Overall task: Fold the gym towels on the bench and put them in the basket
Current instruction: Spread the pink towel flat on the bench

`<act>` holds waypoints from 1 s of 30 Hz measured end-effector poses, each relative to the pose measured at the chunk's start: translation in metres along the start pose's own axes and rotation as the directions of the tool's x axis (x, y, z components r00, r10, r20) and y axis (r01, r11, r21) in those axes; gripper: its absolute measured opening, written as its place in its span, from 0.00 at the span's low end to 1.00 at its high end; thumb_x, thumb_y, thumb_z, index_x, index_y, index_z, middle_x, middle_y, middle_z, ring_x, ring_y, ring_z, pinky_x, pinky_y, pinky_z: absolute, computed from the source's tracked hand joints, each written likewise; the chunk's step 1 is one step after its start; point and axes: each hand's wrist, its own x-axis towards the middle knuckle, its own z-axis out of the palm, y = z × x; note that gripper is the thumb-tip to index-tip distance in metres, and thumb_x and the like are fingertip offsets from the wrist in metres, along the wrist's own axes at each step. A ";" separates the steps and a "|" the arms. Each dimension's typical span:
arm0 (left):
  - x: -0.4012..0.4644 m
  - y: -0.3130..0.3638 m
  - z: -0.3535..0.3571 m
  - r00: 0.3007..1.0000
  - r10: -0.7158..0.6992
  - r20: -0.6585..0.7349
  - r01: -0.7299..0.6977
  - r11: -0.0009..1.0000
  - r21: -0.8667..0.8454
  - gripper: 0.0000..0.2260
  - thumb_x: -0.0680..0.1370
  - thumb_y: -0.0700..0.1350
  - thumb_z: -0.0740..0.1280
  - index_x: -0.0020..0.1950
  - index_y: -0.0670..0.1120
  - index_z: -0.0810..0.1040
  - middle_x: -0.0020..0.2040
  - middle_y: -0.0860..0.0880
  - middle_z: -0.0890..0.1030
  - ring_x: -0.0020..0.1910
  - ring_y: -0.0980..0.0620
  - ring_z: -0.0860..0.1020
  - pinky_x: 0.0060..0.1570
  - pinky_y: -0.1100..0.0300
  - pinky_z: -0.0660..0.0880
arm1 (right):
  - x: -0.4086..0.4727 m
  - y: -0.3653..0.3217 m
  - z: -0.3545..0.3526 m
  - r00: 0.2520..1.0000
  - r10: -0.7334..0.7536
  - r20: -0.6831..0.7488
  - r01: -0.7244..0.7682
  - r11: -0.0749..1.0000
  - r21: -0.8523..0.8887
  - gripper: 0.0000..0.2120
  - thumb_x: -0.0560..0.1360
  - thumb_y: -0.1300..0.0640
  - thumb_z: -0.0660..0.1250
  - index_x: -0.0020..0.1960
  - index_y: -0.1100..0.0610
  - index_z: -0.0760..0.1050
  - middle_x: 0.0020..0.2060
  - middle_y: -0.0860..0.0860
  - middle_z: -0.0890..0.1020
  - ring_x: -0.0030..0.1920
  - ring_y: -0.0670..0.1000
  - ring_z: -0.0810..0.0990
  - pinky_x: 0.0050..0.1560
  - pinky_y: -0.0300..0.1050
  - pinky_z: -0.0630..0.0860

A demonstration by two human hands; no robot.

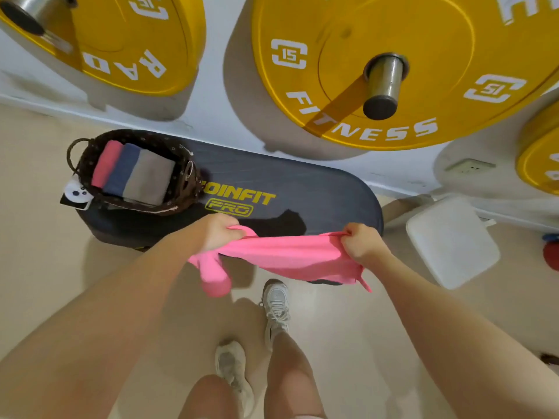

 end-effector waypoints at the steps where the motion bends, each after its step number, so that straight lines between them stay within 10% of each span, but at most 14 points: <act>1: 0.011 -0.004 0.003 0.999 0.008 0.031 -0.009 1.000 0.029 0.13 0.75 0.45 0.61 0.31 0.46 0.67 0.31 0.47 0.68 0.35 0.50 0.65 0.36 0.58 0.62 | 0.012 0.003 0.007 1.000 -0.005 -0.017 0.005 1.000 -0.004 0.09 0.76 0.62 0.56 0.45 0.62 0.74 0.53 0.63 0.80 0.55 0.63 0.76 0.50 0.46 0.70; 5: 0.075 -0.029 0.020 0.992 0.019 0.125 -0.053 0.962 0.266 0.11 0.76 0.40 0.60 0.33 0.44 0.67 0.40 0.42 0.74 0.46 0.43 0.74 0.42 0.56 0.65 | 0.075 0.019 0.042 0.990 -0.019 -0.141 0.013 0.999 -0.047 0.14 0.76 0.60 0.57 0.32 0.57 0.63 0.50 0.65 0.80 0.52 0.65 0.77 0.44 0.47 0.68; 8: 0.133 -0.056 0.040 0.998 0.001 0.061 -0.029 0.892 0.451 0.09 0.77 0.43 0.60 0.53 0.40 0.74 0.56 0.39 0.77 0.56 0.40 0.75 0.52 0.53 0.71 | 0.133 0.032 0.075 0.976 -0.019 -0.216 0.003 0.997 -0.074 0.14 0.78 0.58 0.56 0.33 0.58 0.63 0.49 0.65 0.80 0.51 0.64 0.77 0.41 0.46 0.66; 16: 0.239 -0.092 0.074 0.965 0.147 -0.215 0.016 0.792 0.611 0.08 0.76 0.39 0.58 0.55 0.41 0.70 0.53 0.39 0.77 0.52 0.38 0.77 0.42 0.52 0.70 | 0.242 0.049 0.120 0.934 -0.010 -0.358 0.010 1.000 -0.002 0.08 0.76 0.65 0.53 0.40 0.62 0.68 0.49 0.65 0.79 0.43 0.61 0.73 0.40 0.45 0.64; 19: 0.258 -0.093 0.067 0.913 0.161 -0.374 0.080 0.831 0.551 0.07 0.78 0.39 0.58 0.55 0.40 0.70 0.50 0.38 0.77 0.50 0.37 0.76 0.41 0.53 0.66 | 0.261 0.051 0.120 0.891 -0.004 -0.454 0.017 1.000 0.026 0.12 0.76 0.64 0.53 0.34 0.59 0.64 0.48 0.65 0.78 0.41 0.59 0.71 0.39 0.46 0.64; 25: 0.282 -0.116 0.081 0.729 0.394 -0.560 -0.090 0.866 0.493 0.16 0.73 0.38 0.66 0.60 0.37 0.73 0.51 0.35 0.77 0.49 0.34 0.75 0.45 0.44 0.73 | 0.281 0.043 0.138 0.807 -0.033 -0.590 -0.087 0.981 -0.174 0.15 0.76 0.63 0.55 0.61 0.62 0.70 0.60 0.63 0.73 0.61 0.63 0.70 0.62 0.56 0.64; 30: 0.251 -0.143 0.107 0.760 0.197 -0.620 -0.029 0.962 0.270 0.26 0.76 0.47 0.63 0.71 0.38 0.62 0.69 0.39 0.66 0.67 0.39 0.65 0.64 0.46 0.63 | 0.274 -0.019 0.183 0.741 -0.413 -0.530 0.298 0.909 -0.292 0.18 0.74 0.59 0.55 0.61 0.61 0.72 0.65 0.60 0.71 0.65 0.61 0.68 0.67 0.55 0.58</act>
